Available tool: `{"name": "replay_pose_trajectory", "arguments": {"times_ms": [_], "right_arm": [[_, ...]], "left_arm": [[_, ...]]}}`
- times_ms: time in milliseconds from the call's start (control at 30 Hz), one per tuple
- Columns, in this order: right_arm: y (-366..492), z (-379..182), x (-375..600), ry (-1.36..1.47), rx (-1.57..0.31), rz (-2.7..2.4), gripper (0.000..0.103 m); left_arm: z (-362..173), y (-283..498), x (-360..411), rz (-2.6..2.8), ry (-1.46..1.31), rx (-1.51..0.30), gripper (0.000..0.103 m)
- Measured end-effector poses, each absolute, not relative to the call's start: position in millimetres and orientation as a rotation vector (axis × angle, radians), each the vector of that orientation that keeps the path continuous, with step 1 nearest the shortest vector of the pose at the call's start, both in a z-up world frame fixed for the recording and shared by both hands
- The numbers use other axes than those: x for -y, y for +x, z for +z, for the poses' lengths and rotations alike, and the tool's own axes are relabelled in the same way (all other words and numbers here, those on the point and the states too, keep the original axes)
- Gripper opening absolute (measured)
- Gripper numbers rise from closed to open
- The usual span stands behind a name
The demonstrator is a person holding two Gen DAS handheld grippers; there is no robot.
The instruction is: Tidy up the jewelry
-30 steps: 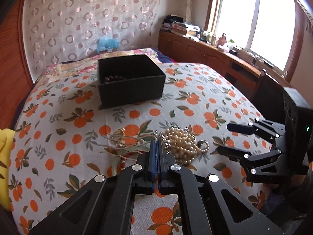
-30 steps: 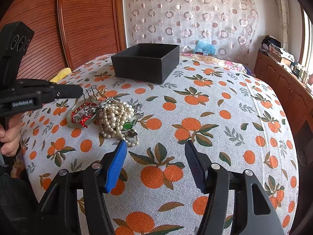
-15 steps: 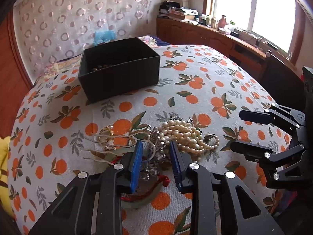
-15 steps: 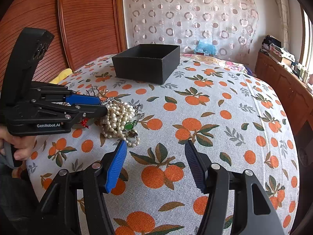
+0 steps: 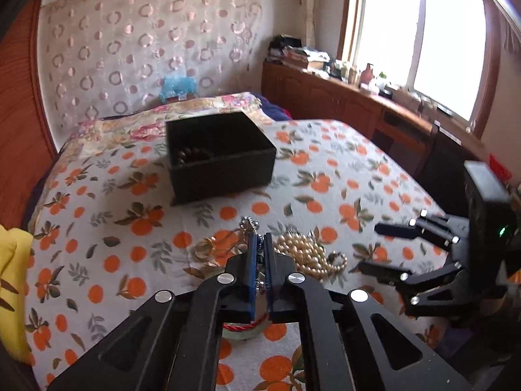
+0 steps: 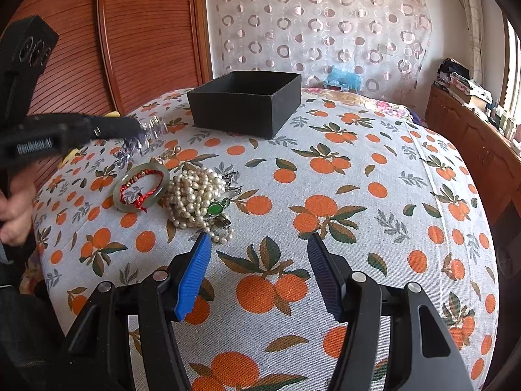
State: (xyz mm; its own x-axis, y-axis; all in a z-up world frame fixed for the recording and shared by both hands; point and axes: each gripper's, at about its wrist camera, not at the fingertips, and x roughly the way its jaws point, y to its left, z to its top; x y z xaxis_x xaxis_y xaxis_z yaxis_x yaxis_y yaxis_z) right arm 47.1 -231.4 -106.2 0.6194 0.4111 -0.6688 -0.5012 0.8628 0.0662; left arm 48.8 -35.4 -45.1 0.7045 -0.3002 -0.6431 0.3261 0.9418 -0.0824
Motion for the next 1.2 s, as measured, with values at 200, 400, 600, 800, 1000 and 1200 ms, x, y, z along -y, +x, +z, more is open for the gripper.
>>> {"name": "replay_pose_trajectory", "arguments": {"times_ms": [200, 400, 600, 800, 1000, 1200], "right_arm": [[47, -106, 231, -0.130, -0.736, 0.527, 0.064], [46, -107, 226, -0.148, -0.742, 0.544, 0.064], [45, -107, 205, -0.212, -0.760, 0.622, 0.058], [49, -105, 193, -0.265, -0.777, 0.628, 0.044], [57, -109, 183, -0.308, -0.803, 0.641, 0.038], [61, -108, 183, -0.334, -0.788, 0.604, 0.013]], "left_arm": [[-35, 50, 21, -0.326, 0.009, -0.684, 0.002], [-24, 42, 12, -0.319, -0.003, -0.650, 0.002], [-20, 33, 10, -0.301, -0.005, -0.612, 0.002], [-19, 29, 8, -0.301, -0.018, -0.608, 0.002], [-20, 27, 8, -0.299, -0.023, -0.613, 0.002], [-22, 27, 6, -0.301, -0.032, -0.619, 0.002]]}}
